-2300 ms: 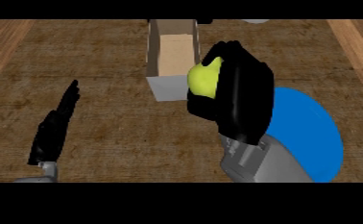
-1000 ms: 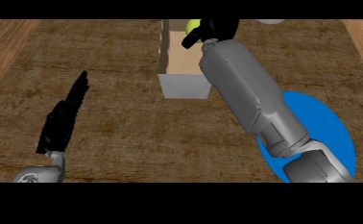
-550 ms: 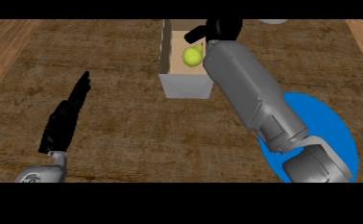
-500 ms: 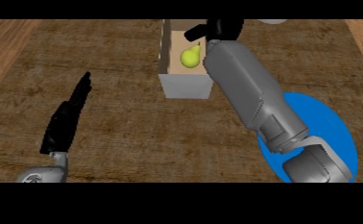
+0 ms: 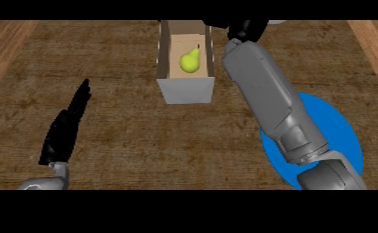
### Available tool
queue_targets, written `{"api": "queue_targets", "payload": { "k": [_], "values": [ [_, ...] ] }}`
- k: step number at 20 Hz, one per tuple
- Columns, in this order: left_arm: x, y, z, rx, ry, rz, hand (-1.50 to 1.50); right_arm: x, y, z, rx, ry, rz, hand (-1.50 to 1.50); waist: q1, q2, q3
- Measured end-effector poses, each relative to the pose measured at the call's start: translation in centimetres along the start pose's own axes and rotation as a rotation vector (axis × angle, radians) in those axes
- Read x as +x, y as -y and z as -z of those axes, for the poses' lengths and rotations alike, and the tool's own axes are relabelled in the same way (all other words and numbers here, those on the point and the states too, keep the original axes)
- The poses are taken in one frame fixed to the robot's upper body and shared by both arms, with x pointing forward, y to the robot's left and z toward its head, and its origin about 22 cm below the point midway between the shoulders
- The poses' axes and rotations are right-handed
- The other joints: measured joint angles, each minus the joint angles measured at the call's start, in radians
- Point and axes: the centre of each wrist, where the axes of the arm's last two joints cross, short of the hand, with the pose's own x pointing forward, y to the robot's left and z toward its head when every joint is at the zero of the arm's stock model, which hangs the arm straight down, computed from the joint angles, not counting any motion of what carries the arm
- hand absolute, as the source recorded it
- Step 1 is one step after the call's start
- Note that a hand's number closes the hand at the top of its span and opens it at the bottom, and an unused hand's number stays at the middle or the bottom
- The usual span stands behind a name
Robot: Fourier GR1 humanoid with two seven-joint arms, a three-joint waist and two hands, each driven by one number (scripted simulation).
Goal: Pick the pear from the plate and place it in the cardboard box
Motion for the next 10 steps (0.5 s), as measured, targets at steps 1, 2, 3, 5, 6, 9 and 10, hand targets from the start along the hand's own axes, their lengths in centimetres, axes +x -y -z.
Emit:
{"api": "queue_targets", "payload": {
  "k": [1, 2, 3, 5, 6, 9, 10],
  "values": [
    [-0.1, -0.3, -0.1, 0.006, -0.005, 0.001, 0.00, -0.5, 0.4, 0.3, -0.022, -0.005, 0.024, -1.50, -0.007, -0.003, 0.000],
    [-0.3, -0.3, -0.3, 0.009, -0.008, -0.001, 0.00, -0.8, 0.8, 0.6, -0.044, -0.009, 0.043, -1.50, -0.012, -0.004, 0.000],
    [-0.4, -0.6, -0.3, 0.016, -0.013, 0.000, 0.00, -1.0, 1.3, 1.0, -0.069, -0.012, 0.060, -1.50, -0.018, -0.007, 0.000],
    [-0.7, -0.6, -0.4, 0.026, -0.024, -0.004, 0.00, -2.4, 2.3, 1.4, -0.110, -0.022, 0.079, -1.50, -0.034, -0.012, -0.001],
    [-1.0, -1.1, -0.6, 0.032, -0.031, -0.002, 0.00, -3.1, 2.8, 1.6, -0.127, -0.032, 0.086, -1.50, -0.041, -0.015, -0.001],
    [-1.3, -1.4, -0.9, 0.049, -0.041, -0.005, 0.00, -4.5, 5.2, 2.2, -0.177, -0.048, 0.124, -1.50, -0.059, -0.022, -0.001],
    [-1.5, -1.8, -1.2, 0.052, -0.047, -0.004, 0.00, -5.2, 6.2, 2.2, -0.189, -0.051, 0.139, -1.50, -0.064, -0.024, -0.001]
  ]
}}
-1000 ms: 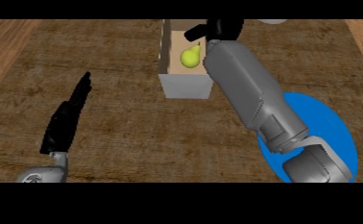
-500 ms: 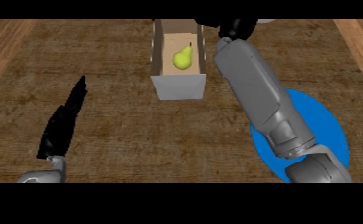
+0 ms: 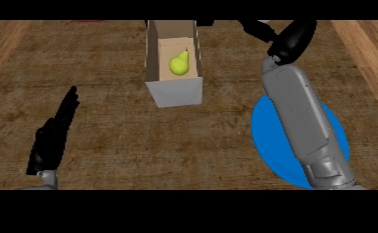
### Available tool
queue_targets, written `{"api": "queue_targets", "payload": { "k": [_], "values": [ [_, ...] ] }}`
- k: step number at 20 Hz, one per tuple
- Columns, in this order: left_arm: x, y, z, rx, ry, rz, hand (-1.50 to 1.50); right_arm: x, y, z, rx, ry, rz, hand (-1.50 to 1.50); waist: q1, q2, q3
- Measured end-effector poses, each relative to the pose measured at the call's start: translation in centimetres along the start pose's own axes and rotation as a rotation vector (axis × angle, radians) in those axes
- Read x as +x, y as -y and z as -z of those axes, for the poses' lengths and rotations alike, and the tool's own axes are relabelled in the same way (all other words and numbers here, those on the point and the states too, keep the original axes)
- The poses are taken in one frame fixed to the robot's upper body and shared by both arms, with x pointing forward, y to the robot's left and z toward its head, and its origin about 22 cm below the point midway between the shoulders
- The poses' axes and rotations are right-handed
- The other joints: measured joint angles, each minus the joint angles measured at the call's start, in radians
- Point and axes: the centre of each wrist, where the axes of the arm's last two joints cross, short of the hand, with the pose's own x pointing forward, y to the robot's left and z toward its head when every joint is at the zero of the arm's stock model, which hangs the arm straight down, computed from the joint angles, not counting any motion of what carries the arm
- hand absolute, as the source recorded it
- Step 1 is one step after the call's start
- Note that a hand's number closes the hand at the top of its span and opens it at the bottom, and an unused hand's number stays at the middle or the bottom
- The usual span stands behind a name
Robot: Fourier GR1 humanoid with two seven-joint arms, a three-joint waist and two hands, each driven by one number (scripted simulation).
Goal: Pick the pear from the plate and place it in the cardboard box
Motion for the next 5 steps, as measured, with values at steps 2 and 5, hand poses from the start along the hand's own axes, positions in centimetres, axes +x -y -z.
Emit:
{"api": "queue_targets", "payload": {
  "k": [2, 5],
  "values": [
    [0.0, -0.2, -0.2, 0.011, -0.008, 0.004, 0.00, -1.0, 2.2, 0.3, -0.015, -0.008, 0.017, -1.50, -0.010, -0.003, 0.000],
    [0.1, -0.4, -0.5, 0.014, -0.011, 0.001, 0.00, -2.3, 6.2, 0.7, -0.019, -0.001, 0.022, -1.50, -0.011, -0.003, 0.000]
  ]
}}
